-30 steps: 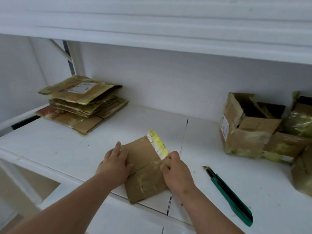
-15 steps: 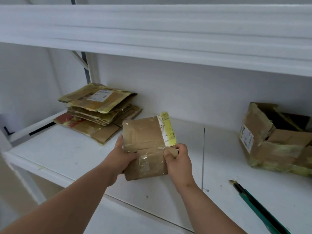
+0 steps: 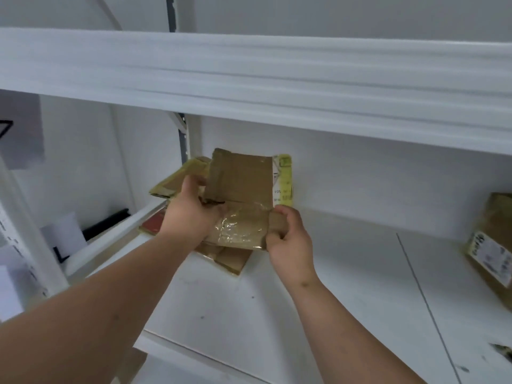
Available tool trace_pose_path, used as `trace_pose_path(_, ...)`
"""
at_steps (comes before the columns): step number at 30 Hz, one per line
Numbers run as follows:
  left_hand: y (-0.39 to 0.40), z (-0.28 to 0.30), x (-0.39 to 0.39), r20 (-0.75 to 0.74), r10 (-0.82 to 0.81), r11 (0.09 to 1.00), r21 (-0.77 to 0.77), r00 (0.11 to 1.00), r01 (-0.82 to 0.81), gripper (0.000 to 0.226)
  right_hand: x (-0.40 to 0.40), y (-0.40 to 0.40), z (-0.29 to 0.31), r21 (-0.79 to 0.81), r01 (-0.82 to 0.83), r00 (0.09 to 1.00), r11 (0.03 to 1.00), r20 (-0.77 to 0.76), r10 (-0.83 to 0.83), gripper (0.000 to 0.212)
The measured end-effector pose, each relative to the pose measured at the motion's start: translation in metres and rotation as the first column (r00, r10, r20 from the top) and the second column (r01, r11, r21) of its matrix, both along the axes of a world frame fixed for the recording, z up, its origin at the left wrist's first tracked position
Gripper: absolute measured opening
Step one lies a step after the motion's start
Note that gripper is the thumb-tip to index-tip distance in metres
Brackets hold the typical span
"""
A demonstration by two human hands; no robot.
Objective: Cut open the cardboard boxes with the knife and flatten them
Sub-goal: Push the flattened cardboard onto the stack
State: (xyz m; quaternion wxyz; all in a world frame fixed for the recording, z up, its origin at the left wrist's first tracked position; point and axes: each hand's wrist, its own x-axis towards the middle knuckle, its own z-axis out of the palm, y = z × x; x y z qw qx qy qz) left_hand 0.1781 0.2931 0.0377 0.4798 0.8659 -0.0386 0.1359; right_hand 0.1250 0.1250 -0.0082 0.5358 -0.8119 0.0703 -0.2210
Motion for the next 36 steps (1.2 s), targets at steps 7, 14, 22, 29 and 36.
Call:
trace_pose_path(7, 0.046, 0.006, 0.054, -0.059, -0.084, 0.991, 0.099, 0.995, 0.090, 0.049, 0.057, 0.048, 0.024, -0.038, 0.010, 0.999, 0.999, -0.043, -0.012, 0.049)
trace_pose_path(14, 0.060, 0.005, 0.108, 0.095, -0.061, 0.929, 0.369, 0.994, 0.022, 0.044, 0.106, 0.075, 0.034, -0.247, -0.037, 0.992, 0.968, -0.127, 0.006, 0.060)
trace_pose_path(22, 0.061, -0.035, 0.140, -0.156, -0.091, 0.563, 0.807, 0.983, 0.181, 0.036, 0.130, 0.067, -0.001, -0.762, -0.276, 0.862, 0.585, -0.466, -0.199, 0.077)
trace_pose_path(29, 0.061, -0.054, 0.138, -0.221, -0.097, 0.496, 0.835, 0.971, 0.239, 0.058, 0.136, 0.066, -0.015, -0.796, -0.348, 0.859, 0.496, -0.483, -0.172, 0.079)
trace_pose_path(36, 0.057, -0.052, 0.129, -0.137, -0.138, 0.469, 0.863, 0.981, 0.187, 0.063, 0.127, 0.062, -0.019, -0.826, -0.225, 0.921, 0.517, -0.354, -0.165, 0.071)
